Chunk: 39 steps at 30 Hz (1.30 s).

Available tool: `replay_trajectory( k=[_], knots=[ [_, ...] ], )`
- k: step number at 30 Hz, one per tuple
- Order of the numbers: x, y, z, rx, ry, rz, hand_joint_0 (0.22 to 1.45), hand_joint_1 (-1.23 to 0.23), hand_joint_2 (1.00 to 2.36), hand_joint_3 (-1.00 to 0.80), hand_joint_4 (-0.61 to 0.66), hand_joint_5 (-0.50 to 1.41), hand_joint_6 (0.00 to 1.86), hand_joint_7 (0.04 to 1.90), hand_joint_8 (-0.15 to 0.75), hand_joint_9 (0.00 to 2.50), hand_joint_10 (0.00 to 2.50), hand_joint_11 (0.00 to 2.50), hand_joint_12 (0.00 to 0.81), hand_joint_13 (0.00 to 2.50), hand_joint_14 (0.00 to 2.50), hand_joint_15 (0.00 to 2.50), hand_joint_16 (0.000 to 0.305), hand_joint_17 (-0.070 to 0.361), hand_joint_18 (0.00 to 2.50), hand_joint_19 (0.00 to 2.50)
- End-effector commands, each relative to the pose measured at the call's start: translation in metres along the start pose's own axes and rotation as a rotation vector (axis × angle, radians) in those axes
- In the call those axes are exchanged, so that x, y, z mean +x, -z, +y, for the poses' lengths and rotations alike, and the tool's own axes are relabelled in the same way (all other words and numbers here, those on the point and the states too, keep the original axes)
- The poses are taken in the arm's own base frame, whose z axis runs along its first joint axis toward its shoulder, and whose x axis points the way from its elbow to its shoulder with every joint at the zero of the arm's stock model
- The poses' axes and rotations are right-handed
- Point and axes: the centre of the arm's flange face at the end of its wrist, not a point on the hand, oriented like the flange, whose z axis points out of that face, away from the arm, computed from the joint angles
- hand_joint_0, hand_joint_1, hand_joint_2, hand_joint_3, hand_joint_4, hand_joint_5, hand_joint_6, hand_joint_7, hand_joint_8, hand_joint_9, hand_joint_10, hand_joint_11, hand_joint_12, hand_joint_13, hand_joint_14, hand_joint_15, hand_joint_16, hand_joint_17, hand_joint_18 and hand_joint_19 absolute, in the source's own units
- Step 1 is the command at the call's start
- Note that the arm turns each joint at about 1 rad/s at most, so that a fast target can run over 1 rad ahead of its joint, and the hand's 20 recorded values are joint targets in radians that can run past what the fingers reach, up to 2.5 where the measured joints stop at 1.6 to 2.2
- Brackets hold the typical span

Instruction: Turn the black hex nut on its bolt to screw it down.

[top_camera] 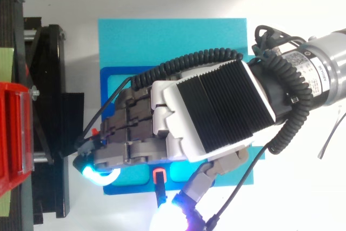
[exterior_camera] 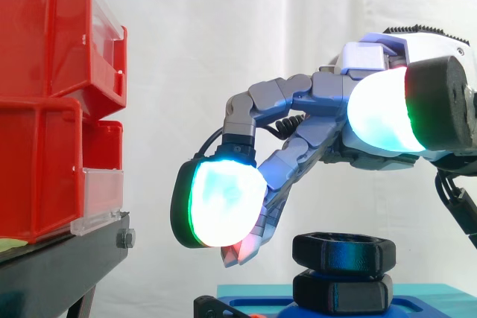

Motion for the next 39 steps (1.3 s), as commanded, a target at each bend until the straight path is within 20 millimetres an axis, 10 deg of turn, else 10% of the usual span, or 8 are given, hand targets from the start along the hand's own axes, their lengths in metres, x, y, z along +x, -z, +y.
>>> replay_trajectory(
  k=[1, 8, 39],
  knots=[
    [0.000, 0.000, -0.001, 0.000, -0.003, -0.001, 0.49, -0.31, 1.00, -0.50, 0.31, -0.15, 0.55, 1.10, 0.371, 0.76, 0.01, 0.53, 0.403, 0.82, 0.01, 0.26, 0.055, 0.124, 0.90, 0.35],
    [0.002, 0.005, -0.004, -0.001, -0.008, 0.021, 0.49, -0.31, 1.00, -0.50, 0.33, -0.20, 0.77, 0.75, 0.370, 0.75, 0.01, 0.55, 0.404, 0.82, 0.01, 0.27, 0.055, 0.124, 0.90, 0.35],
    [-0.008, 0.026, -0.027, -0.069, 0.073, 0.050, 0.49, -0.32, 1.00, -0.50, 0.33, -0.21, 0.86, 0.71, 0.380, 0.79, 0.01, 0.60, 0.404, 0.84, 0.01, 0.27, 0.055, 0.124, 0.92, 0.35]
  ],
)
